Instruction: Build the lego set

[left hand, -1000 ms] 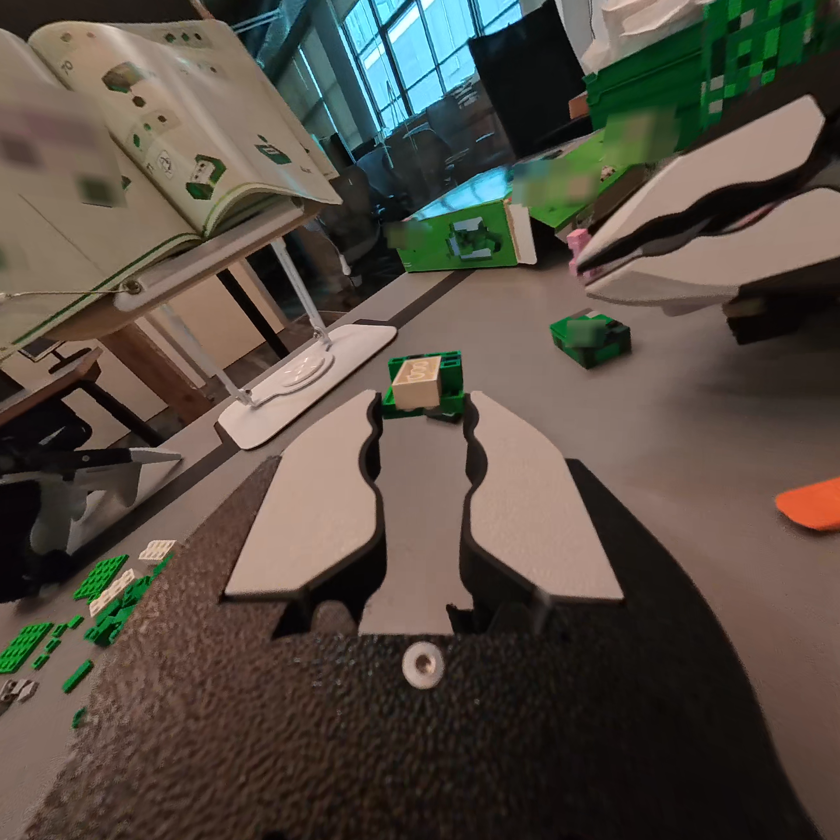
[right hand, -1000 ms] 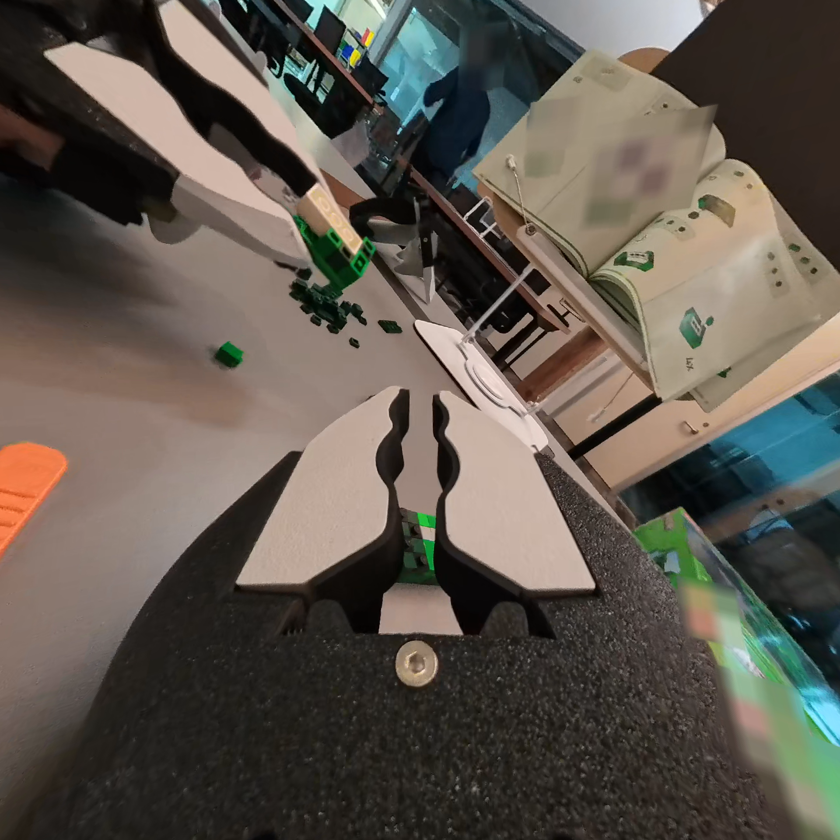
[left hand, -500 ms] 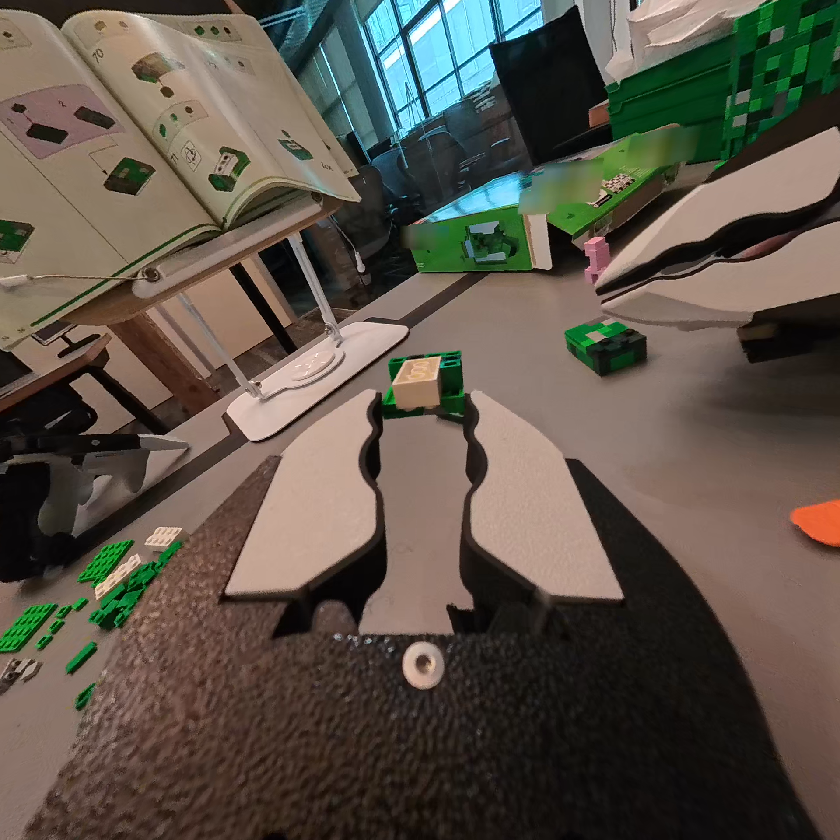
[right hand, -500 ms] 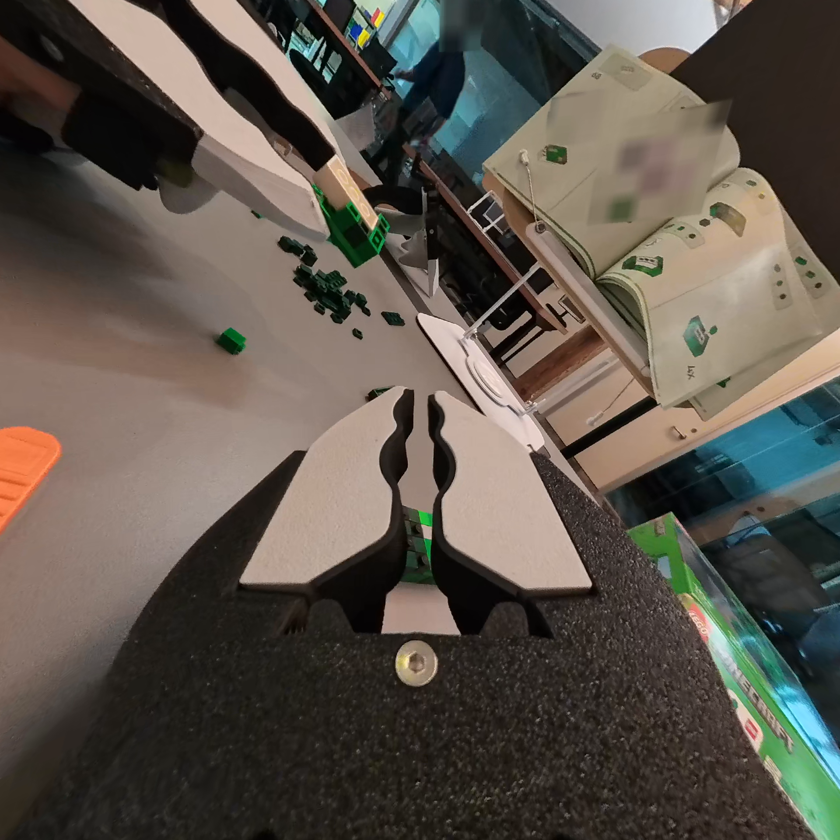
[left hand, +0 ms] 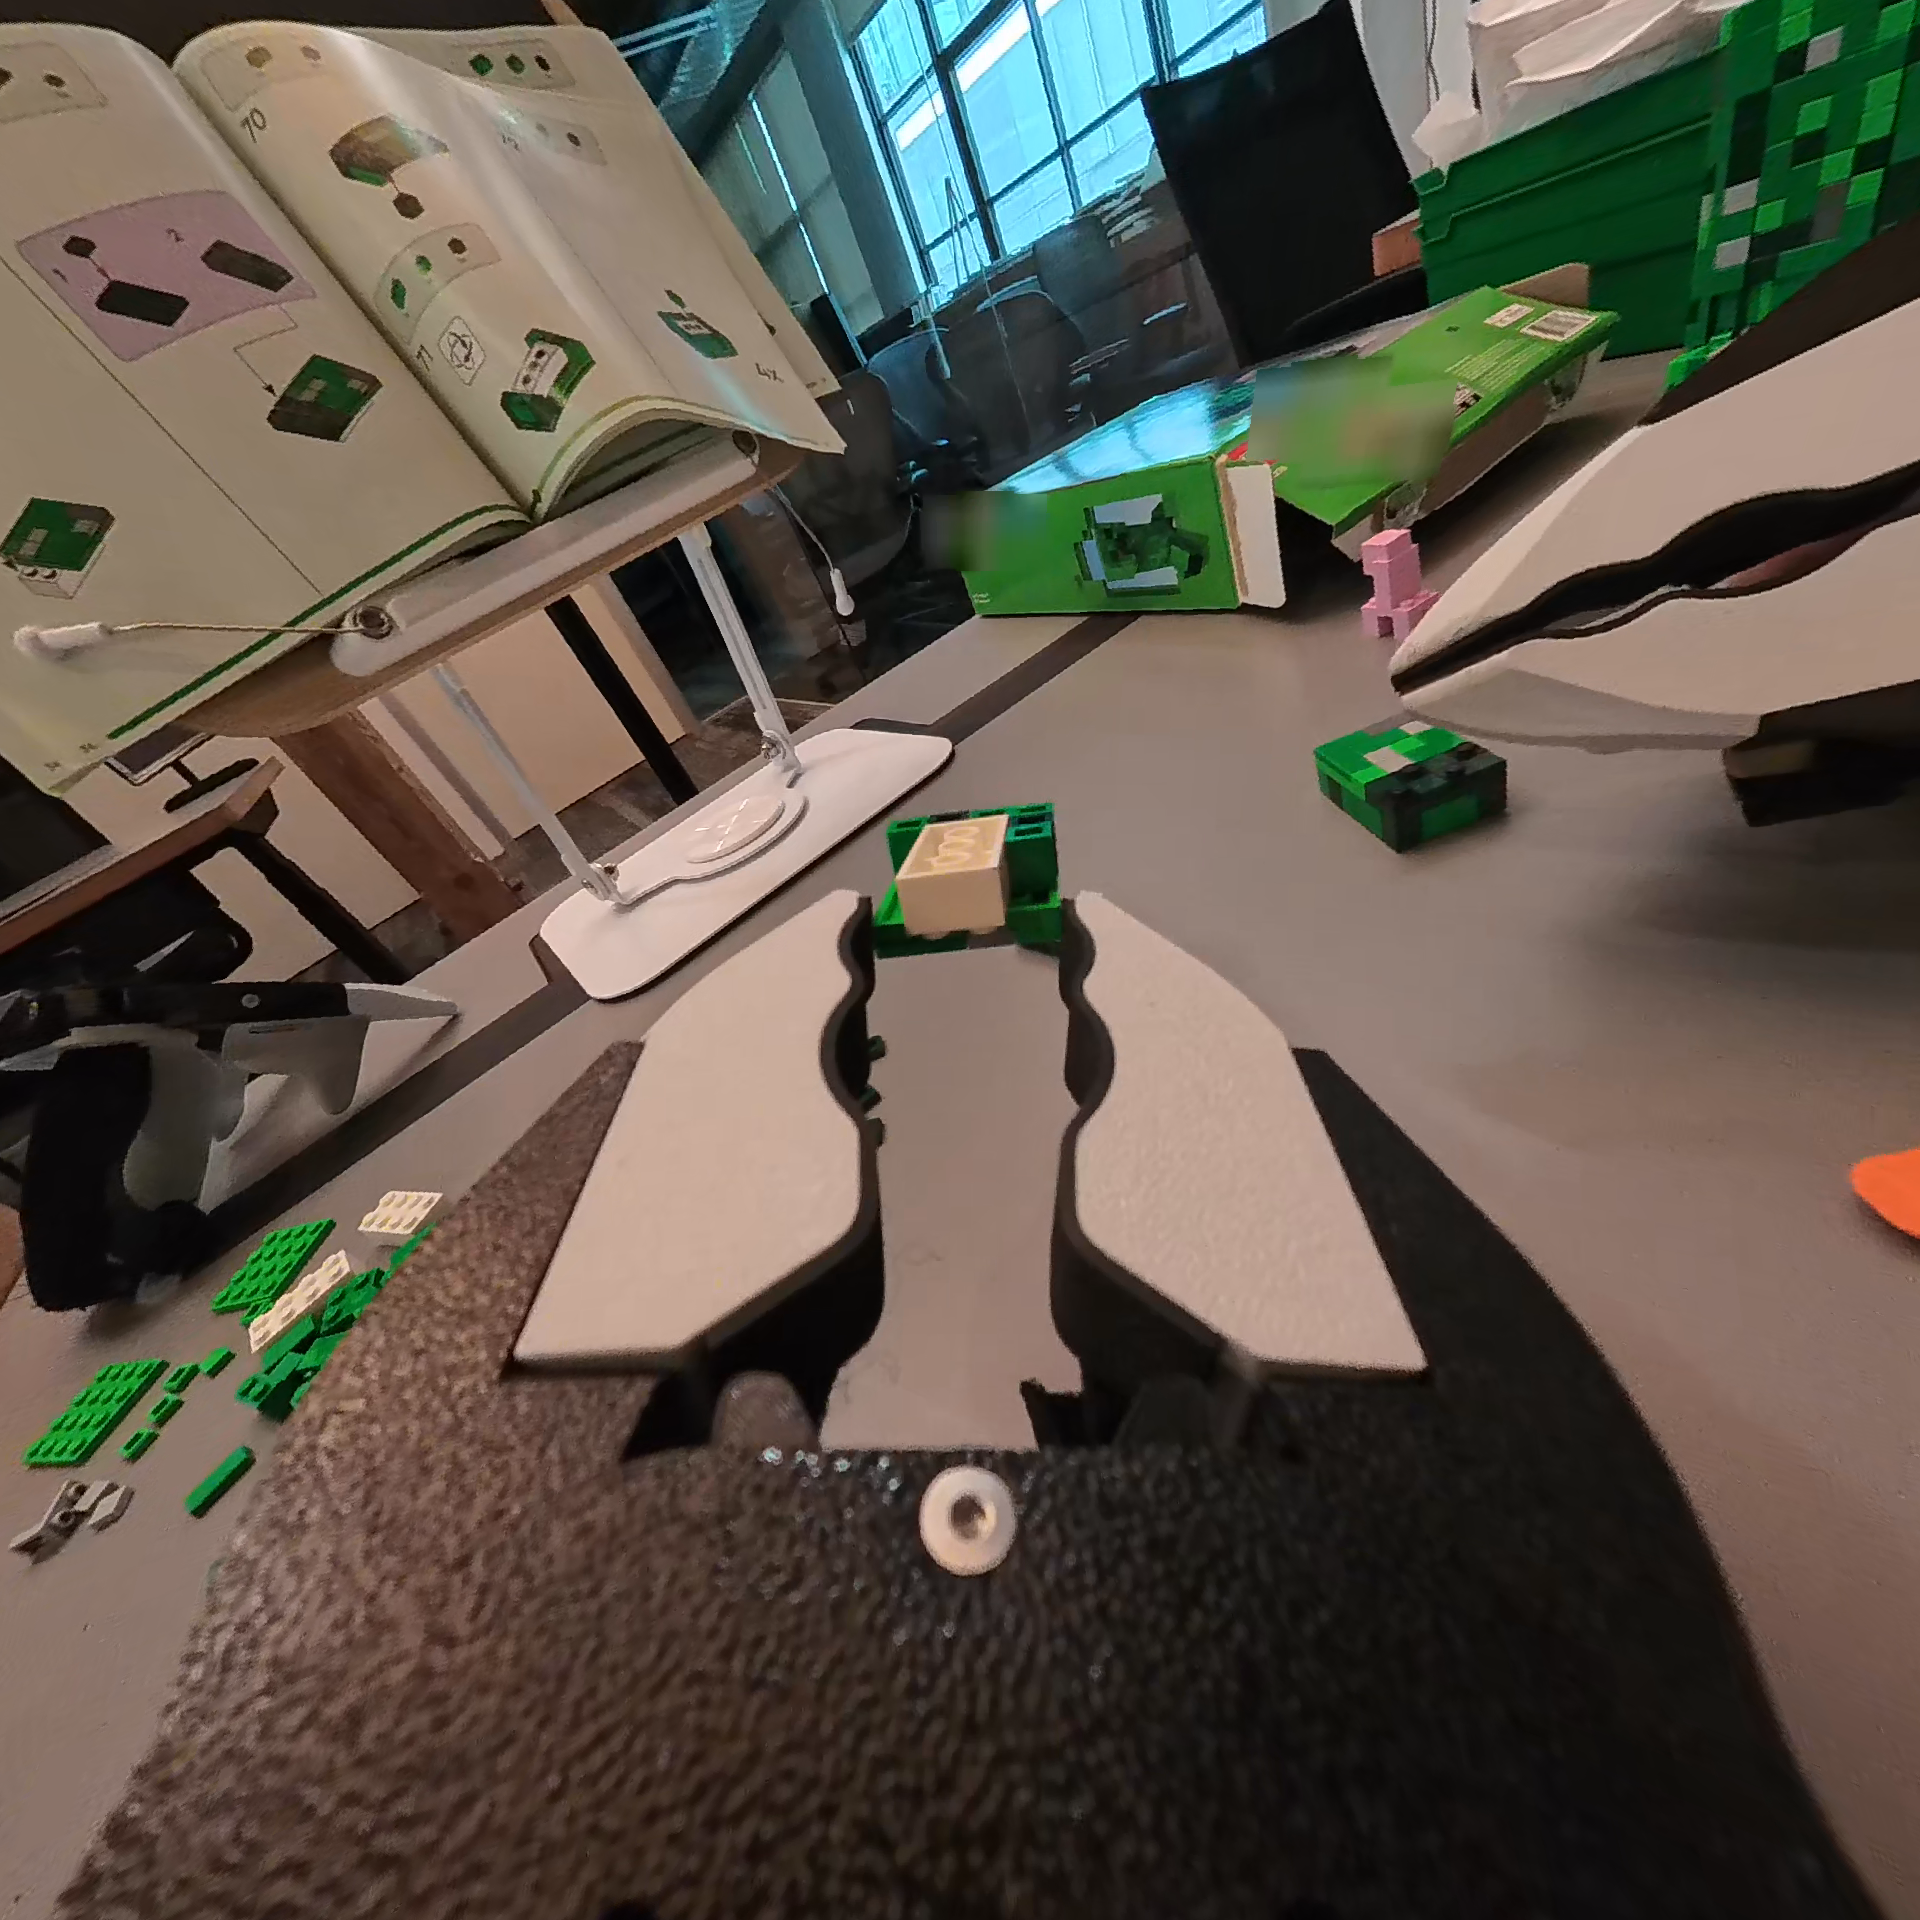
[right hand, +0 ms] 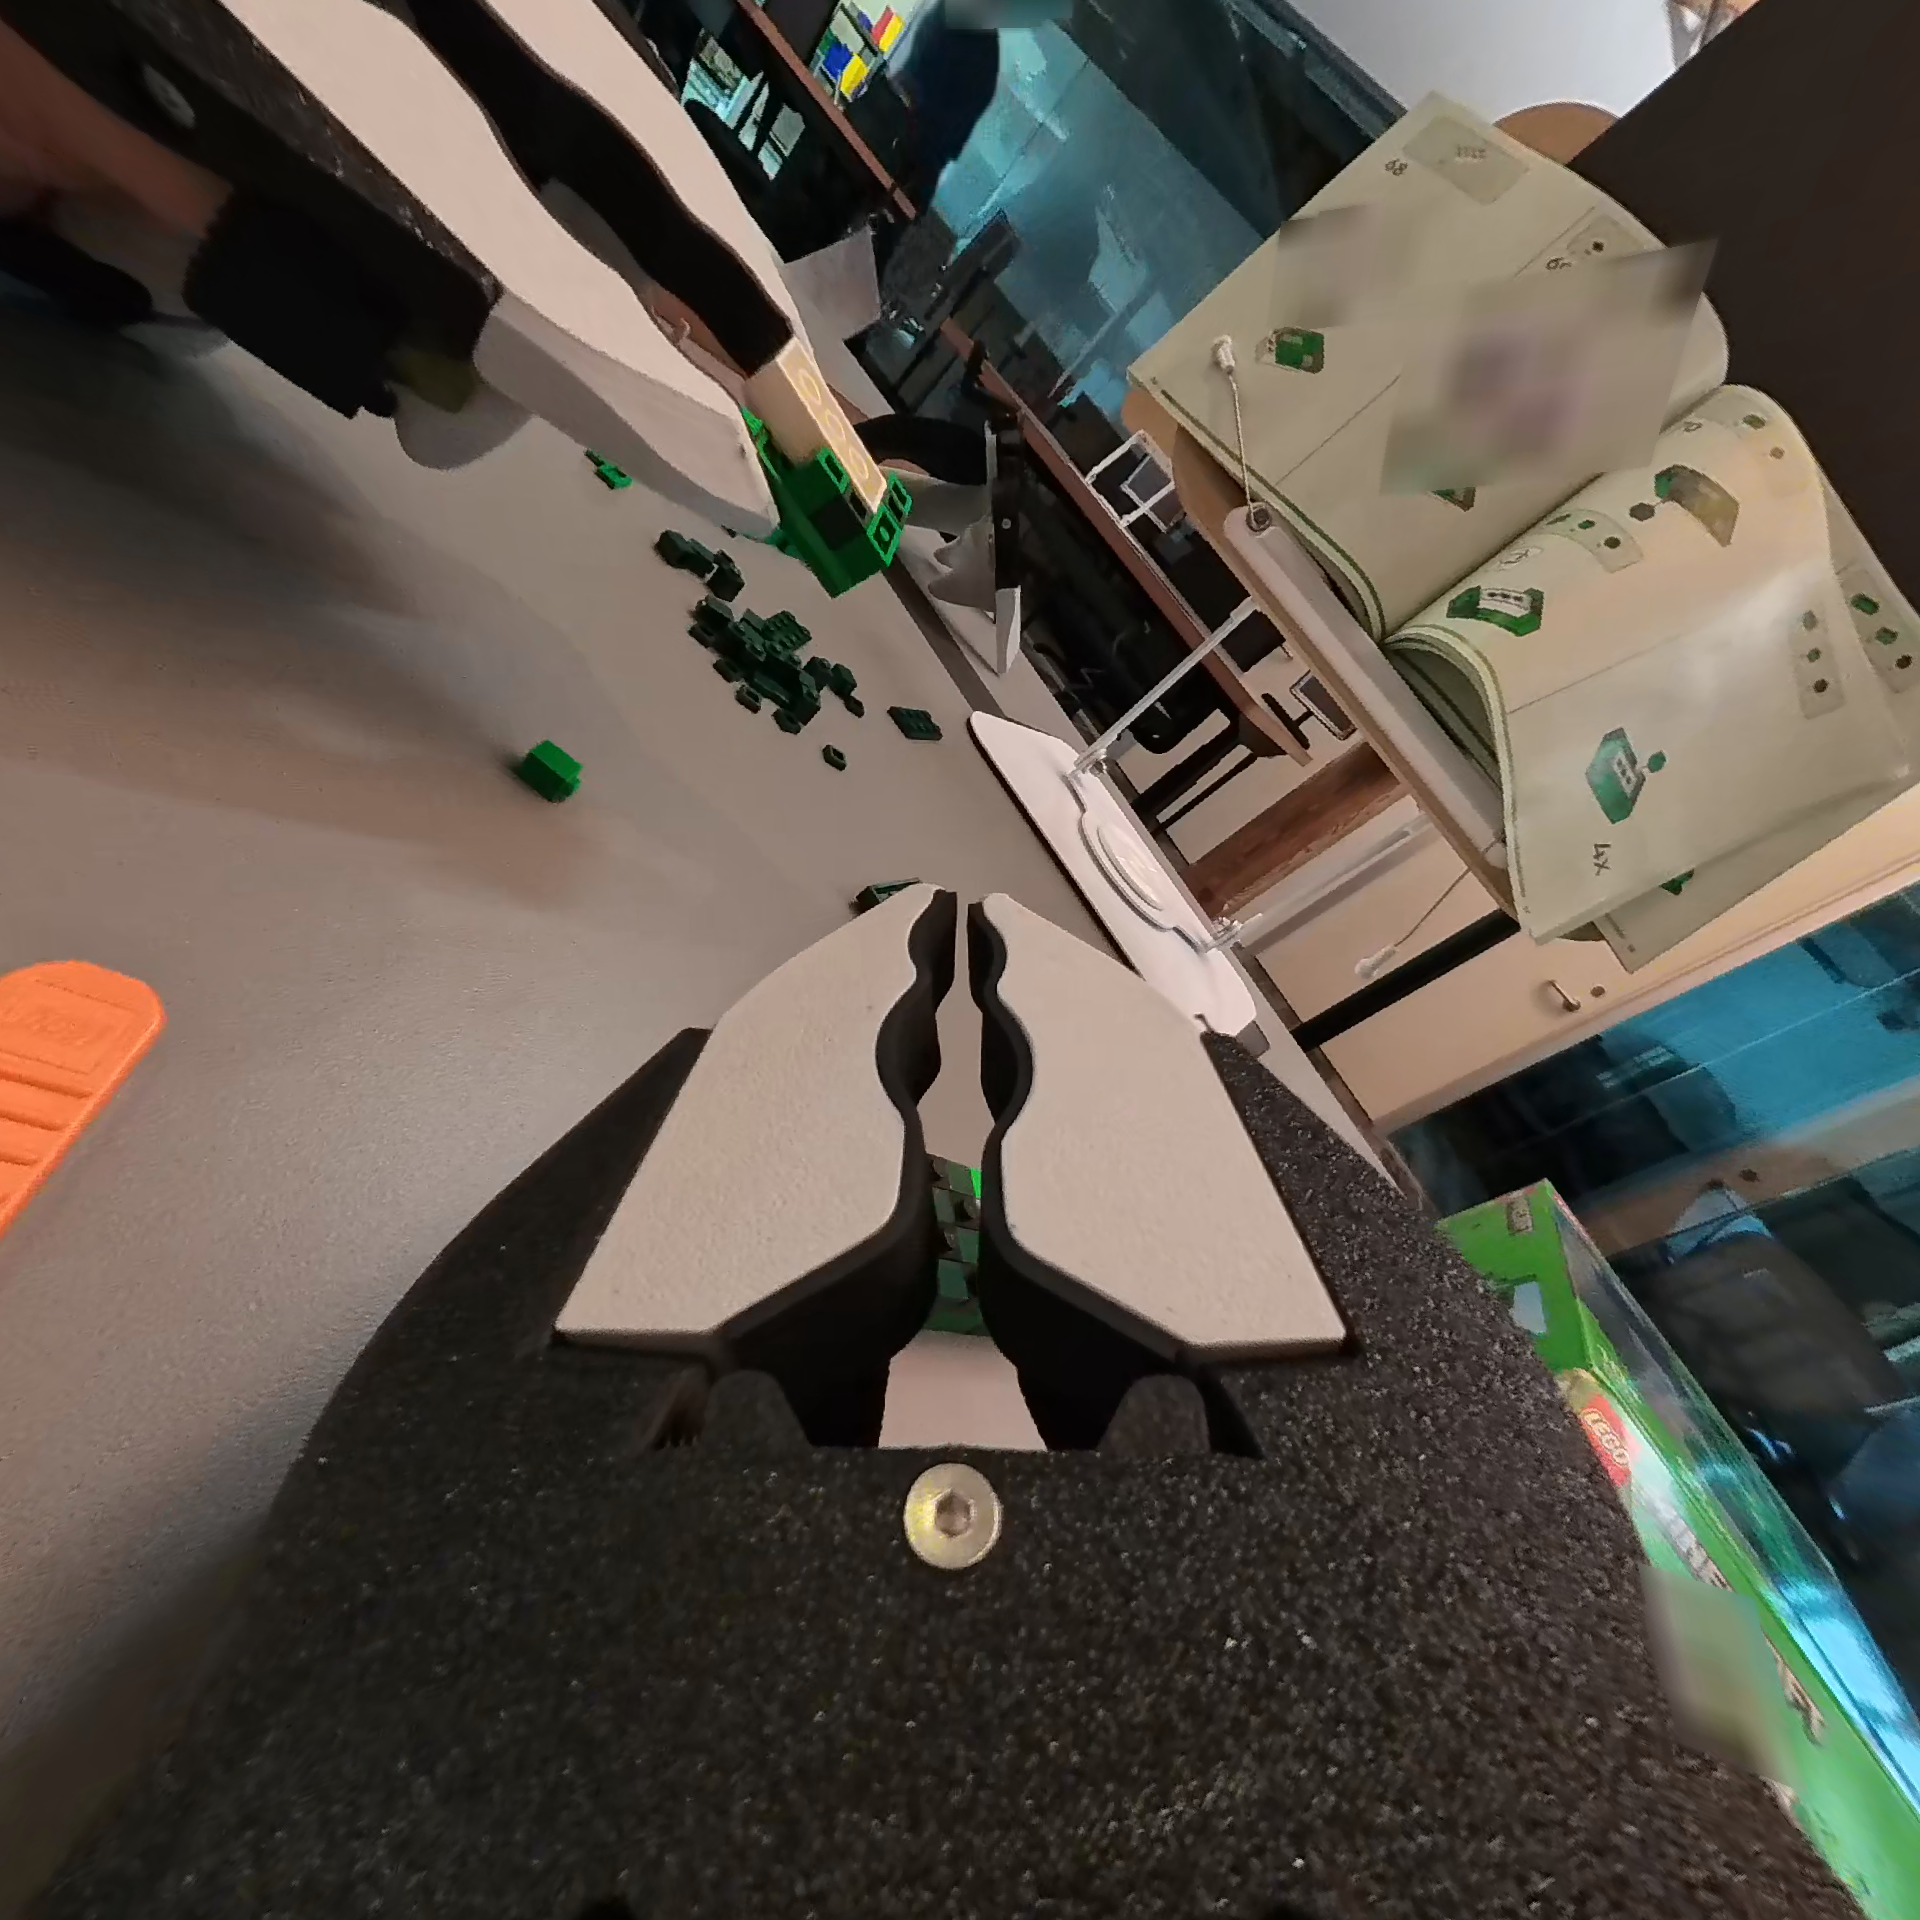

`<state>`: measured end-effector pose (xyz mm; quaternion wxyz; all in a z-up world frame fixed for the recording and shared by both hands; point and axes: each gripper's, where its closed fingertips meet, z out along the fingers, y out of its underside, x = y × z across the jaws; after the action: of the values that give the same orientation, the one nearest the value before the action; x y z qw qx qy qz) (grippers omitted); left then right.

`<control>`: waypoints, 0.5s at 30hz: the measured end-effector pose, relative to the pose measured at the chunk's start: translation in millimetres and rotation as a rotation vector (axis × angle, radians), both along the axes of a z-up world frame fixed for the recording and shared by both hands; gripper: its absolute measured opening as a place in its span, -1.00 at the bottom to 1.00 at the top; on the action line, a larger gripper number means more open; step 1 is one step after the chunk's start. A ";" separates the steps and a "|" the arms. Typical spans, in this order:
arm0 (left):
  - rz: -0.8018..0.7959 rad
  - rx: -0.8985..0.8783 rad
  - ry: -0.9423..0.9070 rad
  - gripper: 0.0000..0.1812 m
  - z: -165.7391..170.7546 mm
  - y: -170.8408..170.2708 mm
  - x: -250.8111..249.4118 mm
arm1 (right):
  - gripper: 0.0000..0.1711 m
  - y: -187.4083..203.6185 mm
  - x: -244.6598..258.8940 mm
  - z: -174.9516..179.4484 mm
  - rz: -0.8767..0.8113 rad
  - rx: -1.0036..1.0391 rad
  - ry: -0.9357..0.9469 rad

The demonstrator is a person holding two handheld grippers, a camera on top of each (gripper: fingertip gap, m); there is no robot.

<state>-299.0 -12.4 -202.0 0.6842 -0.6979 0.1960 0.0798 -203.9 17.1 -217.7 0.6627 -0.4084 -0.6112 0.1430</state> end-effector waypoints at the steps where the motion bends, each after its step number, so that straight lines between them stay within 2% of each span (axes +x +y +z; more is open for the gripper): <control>1: 0.001 0.000 0.001 -0.62 -0.1 0.0 -0.3 | -0.98 -0.1 -0.1 -0.3 0.001 -0.001 -0.002; 15: 0.005 -0.003 0.005 -0.62 -0.7 0.3 -0.9 | -1.00 -2.9 -1.5 -2.8 0.012 0.018 -0.021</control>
<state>-299.9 -12.1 -202.7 0.6824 -0.6993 0.1963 0.0830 -205.5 14.2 -220.5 0.6592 -0.4001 -0.6217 0.1371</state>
